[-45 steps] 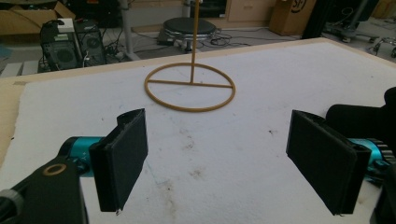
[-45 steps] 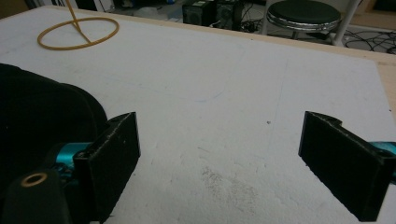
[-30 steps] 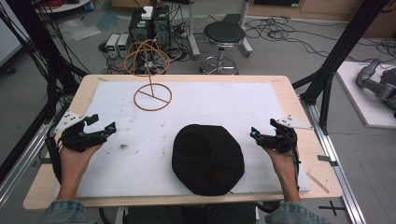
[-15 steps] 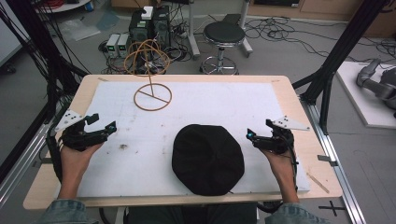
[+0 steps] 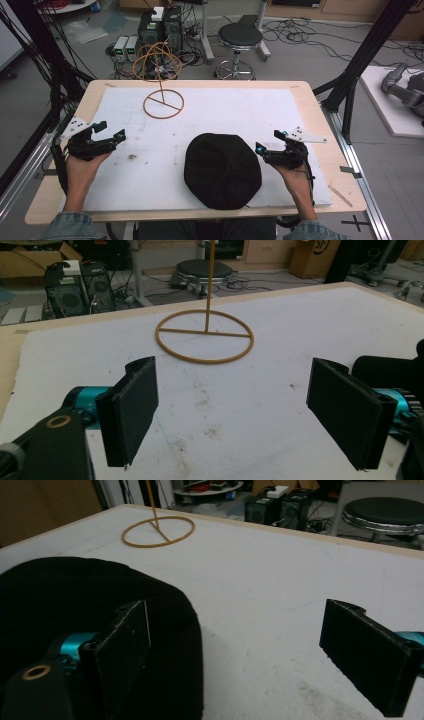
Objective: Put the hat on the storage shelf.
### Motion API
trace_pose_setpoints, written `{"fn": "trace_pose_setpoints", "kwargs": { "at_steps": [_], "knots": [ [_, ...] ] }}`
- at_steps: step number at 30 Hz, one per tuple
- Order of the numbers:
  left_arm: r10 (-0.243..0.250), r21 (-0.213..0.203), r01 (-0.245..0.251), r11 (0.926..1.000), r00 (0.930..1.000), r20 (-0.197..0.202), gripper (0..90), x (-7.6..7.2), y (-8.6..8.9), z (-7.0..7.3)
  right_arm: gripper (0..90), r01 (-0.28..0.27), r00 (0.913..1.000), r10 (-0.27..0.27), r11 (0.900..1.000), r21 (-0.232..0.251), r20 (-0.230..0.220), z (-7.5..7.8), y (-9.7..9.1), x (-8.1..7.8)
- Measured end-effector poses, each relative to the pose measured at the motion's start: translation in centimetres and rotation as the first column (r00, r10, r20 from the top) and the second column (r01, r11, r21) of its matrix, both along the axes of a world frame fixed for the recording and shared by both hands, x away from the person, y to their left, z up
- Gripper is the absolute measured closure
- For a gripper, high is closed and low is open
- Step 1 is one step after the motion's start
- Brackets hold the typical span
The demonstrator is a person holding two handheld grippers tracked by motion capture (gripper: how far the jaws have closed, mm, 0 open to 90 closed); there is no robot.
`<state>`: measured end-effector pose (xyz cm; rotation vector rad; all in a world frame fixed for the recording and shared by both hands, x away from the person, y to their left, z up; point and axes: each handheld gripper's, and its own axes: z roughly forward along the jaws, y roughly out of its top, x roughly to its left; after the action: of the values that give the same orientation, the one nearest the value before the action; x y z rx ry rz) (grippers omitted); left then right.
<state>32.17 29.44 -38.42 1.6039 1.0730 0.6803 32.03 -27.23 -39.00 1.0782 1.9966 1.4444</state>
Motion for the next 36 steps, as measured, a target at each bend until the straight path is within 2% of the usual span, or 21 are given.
{"fn": "trace_pose_setpoints", "kwargs": {
  "at_steps": [6,12,13,14,16,22,24,25,26,27,30,32,33,34,35,36],
  "knots": [
    [0.003,-0.007,-0.003,1.0000,1.0000,0.005,21.0,0.0,0.0,0.1,12.4,-0.076,0.9970,0.076,0.9970,0.013,0.013,0.4,1.4,-0.9],
    [0.003,-0.007,-0.003,1.0000,1.0000,0.005,21.0,0.1,0.0,0.1,12.4,-0.155,0.9878,0.154,0.9874,0.032,0.022,0.6,2.7,-1.6],
    [0.002,-0.006,-0.002,1.0000,1.0000,0.005,21.0,0.1,0.0,0.1,12.4,-0.155,0.9878,0.154,0.9874,0.032,0.022,0.6,2.7,-1.6],
    [0.002,-0.008,-0.002,1.0000,1.0000,0.007,21.0,0.1,0.0,0.1,12.5,-0.182,0.9832,0.181,0.9819,0.052,0.025,0.7,3.1,-1.8],
    [0.003,-0.007,-0.003,1.0000,1.0000,0.006,21.0,0.1,-0.1,0.1,12.5,-0.210,0.9774,0.208,0.9764,0.053,0.040,1.0,3.5,-2.0],
    [0.002,-0.005,-0.002,1.0000,1.0000,0.003,21.0,0.2,-0.1,0.1,12.4,-0.294,0.9535,0.291,0.9548,0.040,0.079,1.4,4.8,-2.7],
    [0.002,-0.006,-0.002,1.0000,1.0000,0.003,21.0,0.2,-0.1,0.1,12.4,-0.319,0.9457,0.316,0.9469,0.038,0.077,1.4,5.3,-2.9],
    [0.001,-0.005,-0.001,1.0000,1.0000,0.003,21.0,0.2,-0.1,0.1,12.4,-0.319,0.9457,0.316,0.9469,0.038,0.077,1.4,5.3,-2.9],
    [0.001,-0.005,-0.001,1.0000,1.0000,0.004,21.0,0.2,-0.1,0.1,12.4,-0.331,0.9416,0.328,0.9429,0.035,0.077,1.4,5.5,-3.0],
    [0.001,-0.004,-0.001,1.0000,1.0000,0.003,21.0,0.2,-0.1,0.1,12.5,-0.356,0.9318,0.354,0.9342,0.019,0.082,1.3,6.0,-3.1],
    [0.003,-0.007,-0.003,1.0000,1.0000,0.004,21.0,0.1,-0.1,0.1,12.4,-0.392,0.9156,0.392,0.9196,-0.018,0.087,1.1,6.7,-3.3],
    [0.002,-0.006,-0.002,1.0000,1.0000,0.003,21.0,0.1,0.0,0.1,12.4,-0.410,0.9076,0.412,0.9111,-0.044,0.080,1.0,7.2,-3.5],
    [0.000,-0.006,0.000,1.0000,1.0000,0.003,21.0,0.1,0.0,0.1,12.4,-0.410,0.9076,0.412,0.9111,-0.044,0.080,1.0,7.2,-3.5],
    [0.001,-0.007,-0.001,1.0000,1.0000,0.004,21.0,0.1,0.0,0.1,12.4,-0.421,0.9023,0.425,0.9049,-0.065,0.074,0.8,7.7,-3.5],
    [0.001,-0.010,-0.001,1.0000,1.0000,0.005,21.0,0.1,0.0,0.1,12.4,-0.421,0.9023,0.425,0.9049,-0.065,0.074,0.8,7.7,-3.5],
    [0.001,-0.011,-0.001,0.9999,1.0000,0.005,21.0,0.1,0.0,0.1,12.4,-0.431,0.8975,0.436,0.8993,-0.074,0.067,0.7,7.9,-3.5]
  ]
}}
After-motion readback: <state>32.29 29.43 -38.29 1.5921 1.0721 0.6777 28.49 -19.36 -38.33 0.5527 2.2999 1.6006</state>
